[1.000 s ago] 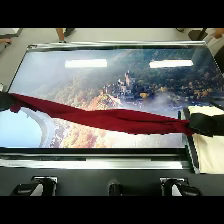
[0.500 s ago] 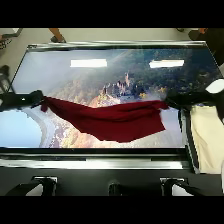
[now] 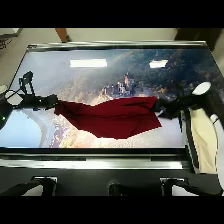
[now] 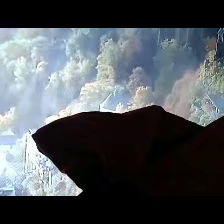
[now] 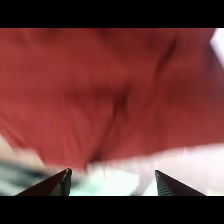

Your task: Fold the shirts.

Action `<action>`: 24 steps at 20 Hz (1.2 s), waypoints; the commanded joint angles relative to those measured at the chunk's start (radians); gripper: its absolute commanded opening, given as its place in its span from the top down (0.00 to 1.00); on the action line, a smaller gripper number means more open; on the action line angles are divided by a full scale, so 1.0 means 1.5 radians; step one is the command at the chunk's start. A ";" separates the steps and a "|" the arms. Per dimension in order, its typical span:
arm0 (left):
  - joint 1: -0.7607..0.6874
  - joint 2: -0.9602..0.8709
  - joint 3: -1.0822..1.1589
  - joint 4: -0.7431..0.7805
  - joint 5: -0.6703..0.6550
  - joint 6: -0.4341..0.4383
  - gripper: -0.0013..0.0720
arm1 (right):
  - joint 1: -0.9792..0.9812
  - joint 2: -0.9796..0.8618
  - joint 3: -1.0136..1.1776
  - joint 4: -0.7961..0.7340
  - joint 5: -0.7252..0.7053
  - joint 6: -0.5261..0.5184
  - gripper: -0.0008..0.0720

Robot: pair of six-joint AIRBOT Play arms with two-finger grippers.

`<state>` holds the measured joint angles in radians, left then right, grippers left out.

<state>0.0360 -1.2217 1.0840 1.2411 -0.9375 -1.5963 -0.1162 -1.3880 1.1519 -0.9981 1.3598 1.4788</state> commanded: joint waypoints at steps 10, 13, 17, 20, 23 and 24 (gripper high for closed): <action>-0.002 -0.004 0.000 -0.002 -0.026 0.008 0.94 | 0.243 0.014 -0.273 0.243 -0.292 0.039 0.24; -0.001 -0.005 0.000 -0.002 -0.020 0.013 0.93 | 0.243 -0.024 -0.273 0.308 -0.302 -0.001 0.26; 0.011 -0.001 0.039 -0.001 -0.071 0.030 0.00 | 0.207 0.003 -0.238 0.268 -0.237 -0.073 0.21; 0.038 0.012 0.122 0.003 -0.125 0.030 0.00 | 0.084 0.071 -0.158 0.157 -0.135 -0.041 0.20; 0.030 0.021 0.116 0.003 -0.159 0.010 0.01 | -0.071 0.127 -0.102 0.028 -0.108 0.005 0.21; 0.015 0.016 0.081 0.002 -0.171 0.008 0.01 | -0.106 0.127 -0.103 -0.006 -0.103 0.010 0.20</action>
<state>0.0757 -1.1995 1.2308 1.2438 -1.1244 -1.5665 -0.1089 -1.2472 0.9455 -0.8238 1.1412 1.4487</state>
